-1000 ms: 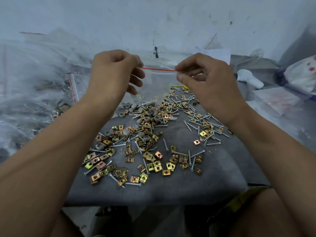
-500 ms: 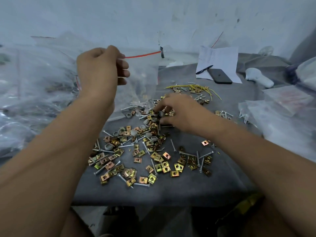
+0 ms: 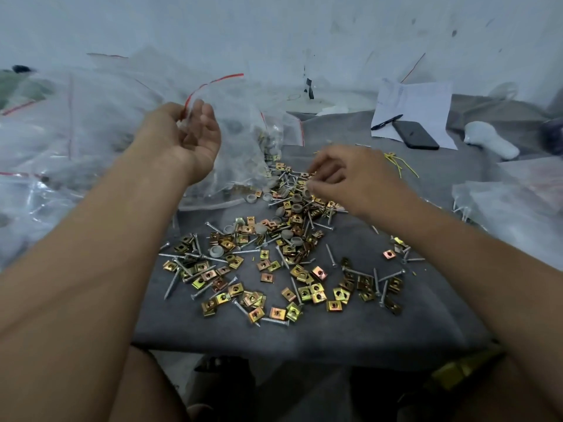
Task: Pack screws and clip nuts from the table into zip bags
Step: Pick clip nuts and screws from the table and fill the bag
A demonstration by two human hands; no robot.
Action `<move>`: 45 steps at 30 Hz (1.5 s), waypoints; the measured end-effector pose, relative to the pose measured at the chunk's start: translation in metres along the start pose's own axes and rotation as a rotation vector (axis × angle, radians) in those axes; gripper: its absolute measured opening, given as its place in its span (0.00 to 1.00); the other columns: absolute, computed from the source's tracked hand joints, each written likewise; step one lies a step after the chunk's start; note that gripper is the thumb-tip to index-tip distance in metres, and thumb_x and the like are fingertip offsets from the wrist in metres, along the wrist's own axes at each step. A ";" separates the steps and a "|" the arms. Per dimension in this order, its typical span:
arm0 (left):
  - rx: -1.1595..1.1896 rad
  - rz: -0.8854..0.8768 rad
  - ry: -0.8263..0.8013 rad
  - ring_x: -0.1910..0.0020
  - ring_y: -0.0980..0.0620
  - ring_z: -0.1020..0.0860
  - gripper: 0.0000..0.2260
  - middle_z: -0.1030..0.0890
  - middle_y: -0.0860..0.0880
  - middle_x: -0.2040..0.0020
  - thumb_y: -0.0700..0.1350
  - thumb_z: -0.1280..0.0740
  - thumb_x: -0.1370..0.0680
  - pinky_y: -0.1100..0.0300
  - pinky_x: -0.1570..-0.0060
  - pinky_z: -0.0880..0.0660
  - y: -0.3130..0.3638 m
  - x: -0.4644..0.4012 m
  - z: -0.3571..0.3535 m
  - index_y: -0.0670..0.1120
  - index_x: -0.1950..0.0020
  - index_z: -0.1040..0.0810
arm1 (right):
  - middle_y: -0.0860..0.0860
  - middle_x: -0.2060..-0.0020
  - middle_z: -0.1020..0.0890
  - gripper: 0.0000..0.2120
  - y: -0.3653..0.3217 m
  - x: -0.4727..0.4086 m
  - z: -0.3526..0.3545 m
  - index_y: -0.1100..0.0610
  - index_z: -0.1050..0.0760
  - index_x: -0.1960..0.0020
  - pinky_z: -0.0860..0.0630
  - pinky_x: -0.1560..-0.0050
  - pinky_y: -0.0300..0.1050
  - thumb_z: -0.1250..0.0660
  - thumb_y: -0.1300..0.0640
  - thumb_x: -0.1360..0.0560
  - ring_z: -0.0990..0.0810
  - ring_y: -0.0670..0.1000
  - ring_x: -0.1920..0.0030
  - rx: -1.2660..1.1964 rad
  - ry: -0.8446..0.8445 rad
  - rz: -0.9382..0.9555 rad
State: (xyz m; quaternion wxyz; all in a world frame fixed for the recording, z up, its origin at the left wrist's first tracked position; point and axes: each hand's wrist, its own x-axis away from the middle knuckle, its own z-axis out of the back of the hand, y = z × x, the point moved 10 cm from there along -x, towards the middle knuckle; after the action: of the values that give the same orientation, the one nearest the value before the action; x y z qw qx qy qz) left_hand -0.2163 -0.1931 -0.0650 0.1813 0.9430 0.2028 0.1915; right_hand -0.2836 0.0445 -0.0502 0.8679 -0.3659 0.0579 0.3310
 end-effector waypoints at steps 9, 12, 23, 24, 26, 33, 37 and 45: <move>-0.274 -0.064 -0.016 0.71 0.50 0.17 0.03 0.16 0.46 0.65 0.39 0.36 0.16 0.63 0.71 0.23 -0.001 0.000 -0.012 0.40 0.48 0.24 | 0.52 0.51 0.15 0.09 -0.020 -0.003 -0.009 0.57 0.17 0.41 0.23 0.50 0.38 0.29 0.58 0.20 0.18 0.45 0.53 0.201 -0.075 0.137; -0.405 -0.131 -0.034 0.71 0.51 0.18 0.06 0.17 0.47 0.66 0.39 0.37 0.17 0.64 0.71 0.24 0.003 0.003 -0.019 0.41 0.53 0.26 | 0.56 0.45 0.17 0.12 -0.023 -0.005 -0.019 0.56 0.18 0.36 0.27 0.41 0.50 0.32 0.58 0.19 0.21 0.55 0.43 0.375 -0.144 0.189; -0.497 -0.187 -0.022 0.72 0.52 0.19 0.10 0.18 0.47 0.70 0.39 0.38 0.16 0.65 0.72 0.25 0.003 0.008 -0.022 0.43 0.58 0.29 | 0.52 0.47 0.18 0.08 -0.022 -0.005 -0.035 0.55 0.16 0.44 0.28 0.48 0.45 0.31 0.55 0.19 0.22 0.52 0.46 0.584 -0.218 0.187; -0.499 -0.189 -0.022 0.72 0.52 0.19 0.11 0.18 0.47 0.70 0.39 0.38 0.16 0.65 0.72 0.25 0.004 0.008 -0.022 0.43 0.59 0.29 | 0.51 0.49 0.19 0.06 -0.020 -0.005 -0.032 0.55 0.17 0.45 0.29 0.51 0.43 0.30 0.55 0.20 0.23 0.51 0.49 0.555 -0.202 0.171; -0.499 -0.191 -0.021 0.72 0.52 0.19 0.11 0.19 0.48 0.70 0.39 0.39 0.16 0.64 0.72 0.25 0.005 0.008 -0.022 0.42 0.58 0.28 | 0.49 0.53 0.21 0.03 -0.018 -0.004 -0.027 0.55 0.21 0.49 0.32 0.56 0.40 0.29 0.56 0.21 0.25 0.48 0.52 0.482 -0.184 0.157; -0.506 -0.184 -0.023 0.72 0.52 0.19 0.10 0.18 0.47 0.70 0.39 0.38 0.16 0.64 0.71 0.24 0.003 0.009 -0.022 0.41 0.57 0.25 | 0.50 0.59 0.16 0.06 0.000 -0.007 -0.007 0.54 0.21 0.50 0.19 0.54 0.45 0.25 0.57 0.23 0.16 0.51 0.57 0.056 -0.087 0.005; -0.508 -0.186 -0.020 0.73 0.52 0.20 0.11 0.18 0.48 0.71 0.39 0.39 0.16 0.64 0.71 0.24 0.003 0.010 -0.023 0.42 0.58 0.26 | 0.58 0.56 0.13 0.09 0.013 -0.005 0.006 0.58 0.19 0.41 0.17 0.54 0.43 0.27 0.63 0.22 0.14 0.52 0.58 -0.408 -0.074 -0.148; -0.521 -0.187 -0.027 0.71 0.51 0.19 0.11 0.19 0.47 0.70 0.38 0.39 0.16 0.64 0.70 0.24 -0.001 0.007 -0.025 0.42 0.59 0.27 | 0.57 0.55 0.14 0.05 0.011 -0.001 -0.009 0.65 0.21 0.45 0.19 0.56 0.37 0.34 0.68 0.20 0.16 0.49 0.59 -1.062 -0.112 -0.364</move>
State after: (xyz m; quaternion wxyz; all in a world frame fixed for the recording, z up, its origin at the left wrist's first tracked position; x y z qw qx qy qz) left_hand -0.2212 -0.1819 -0.0423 0.4373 0.8443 0.2304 0.2072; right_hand -0.2893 0.0432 -0.0631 0.6094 -0.7384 -0.2270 0.1788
